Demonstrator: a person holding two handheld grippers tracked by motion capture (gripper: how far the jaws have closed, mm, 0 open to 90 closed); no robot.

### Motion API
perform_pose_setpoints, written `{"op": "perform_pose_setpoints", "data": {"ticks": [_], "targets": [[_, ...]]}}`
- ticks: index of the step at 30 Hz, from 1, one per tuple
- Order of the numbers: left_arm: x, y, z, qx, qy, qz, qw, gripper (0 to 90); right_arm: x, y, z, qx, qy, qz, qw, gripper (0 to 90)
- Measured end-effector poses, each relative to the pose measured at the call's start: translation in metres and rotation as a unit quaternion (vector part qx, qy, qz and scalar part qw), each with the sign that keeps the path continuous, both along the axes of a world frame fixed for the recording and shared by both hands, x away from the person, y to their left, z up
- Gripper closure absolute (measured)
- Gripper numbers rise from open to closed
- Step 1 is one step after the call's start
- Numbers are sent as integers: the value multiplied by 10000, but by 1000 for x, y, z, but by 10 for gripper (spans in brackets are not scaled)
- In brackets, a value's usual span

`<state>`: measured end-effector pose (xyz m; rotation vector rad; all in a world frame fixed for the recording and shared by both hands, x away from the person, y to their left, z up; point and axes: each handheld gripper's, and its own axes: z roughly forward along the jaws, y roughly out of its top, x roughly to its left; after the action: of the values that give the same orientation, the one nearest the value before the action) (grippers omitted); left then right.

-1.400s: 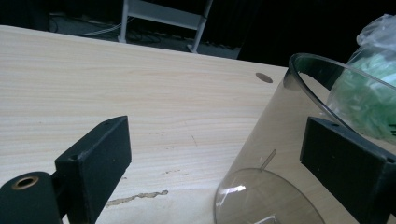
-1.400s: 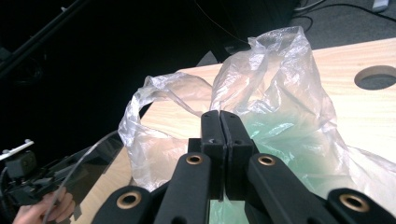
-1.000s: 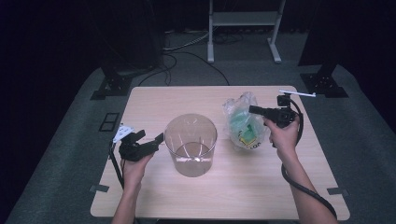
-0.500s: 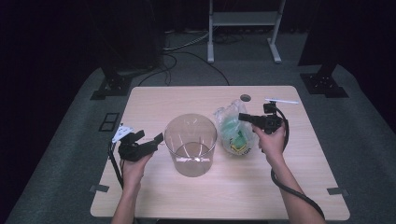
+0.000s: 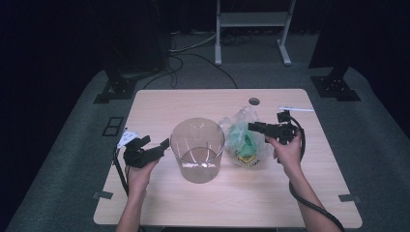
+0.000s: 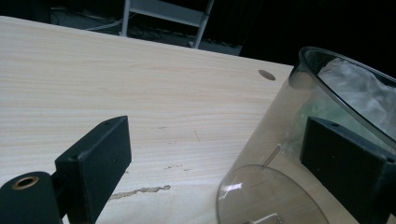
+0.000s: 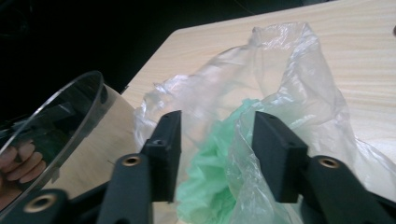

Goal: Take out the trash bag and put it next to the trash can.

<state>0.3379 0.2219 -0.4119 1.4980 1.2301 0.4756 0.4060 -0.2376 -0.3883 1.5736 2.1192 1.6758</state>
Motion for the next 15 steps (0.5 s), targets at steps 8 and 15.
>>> {"op": "perform_pose_setpoints", "data": {"ticks": [8, 15], "targets": [[-1, 0, 0, -17, -2, 10, 10000, 77, -8, -23, 9, 42, -140, -33, 9999, 413], [0, -1, -2, 21, 32, -3, 10000, 78, -20, -37, 9, -210, -280, -2, 9994, 383]]}}
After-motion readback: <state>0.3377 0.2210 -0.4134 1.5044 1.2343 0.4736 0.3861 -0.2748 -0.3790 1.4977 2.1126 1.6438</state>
